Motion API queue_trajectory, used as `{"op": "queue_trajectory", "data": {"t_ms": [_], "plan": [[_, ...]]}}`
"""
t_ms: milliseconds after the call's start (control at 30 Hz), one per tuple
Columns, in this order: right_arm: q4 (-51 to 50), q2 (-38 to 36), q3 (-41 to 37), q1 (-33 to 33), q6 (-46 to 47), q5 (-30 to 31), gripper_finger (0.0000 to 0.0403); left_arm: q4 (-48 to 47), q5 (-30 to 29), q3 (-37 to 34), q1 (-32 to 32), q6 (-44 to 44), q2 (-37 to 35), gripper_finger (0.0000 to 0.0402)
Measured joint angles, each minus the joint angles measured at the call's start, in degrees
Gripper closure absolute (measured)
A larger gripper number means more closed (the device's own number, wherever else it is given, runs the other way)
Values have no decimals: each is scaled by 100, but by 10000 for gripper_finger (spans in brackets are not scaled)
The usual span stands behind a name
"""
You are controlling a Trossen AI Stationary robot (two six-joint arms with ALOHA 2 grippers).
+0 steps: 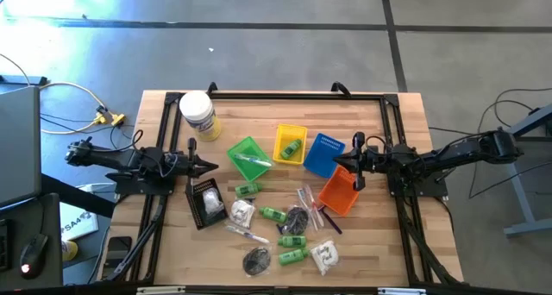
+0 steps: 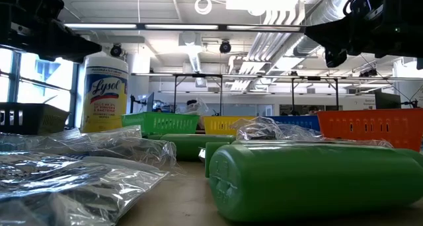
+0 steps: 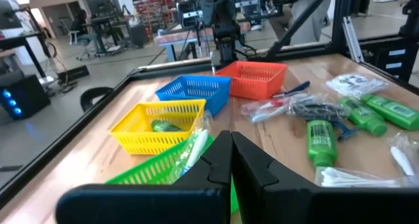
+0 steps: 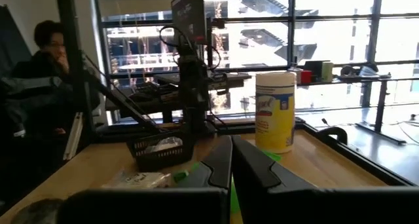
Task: Pick & Place Travel size toiletries
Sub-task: Put the razor into the blue bin
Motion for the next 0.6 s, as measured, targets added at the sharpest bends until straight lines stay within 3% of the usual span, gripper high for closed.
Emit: {"op": "queue_trajectory", "data": {"t_ms": [333,600], "plan": [[-117,0,2,2,20,33,400,-52,92,-9,0,-473,118,401],[-527,0,169,70,648,-125,400,-2,-116,-17,-4,-410,125,401]]}}
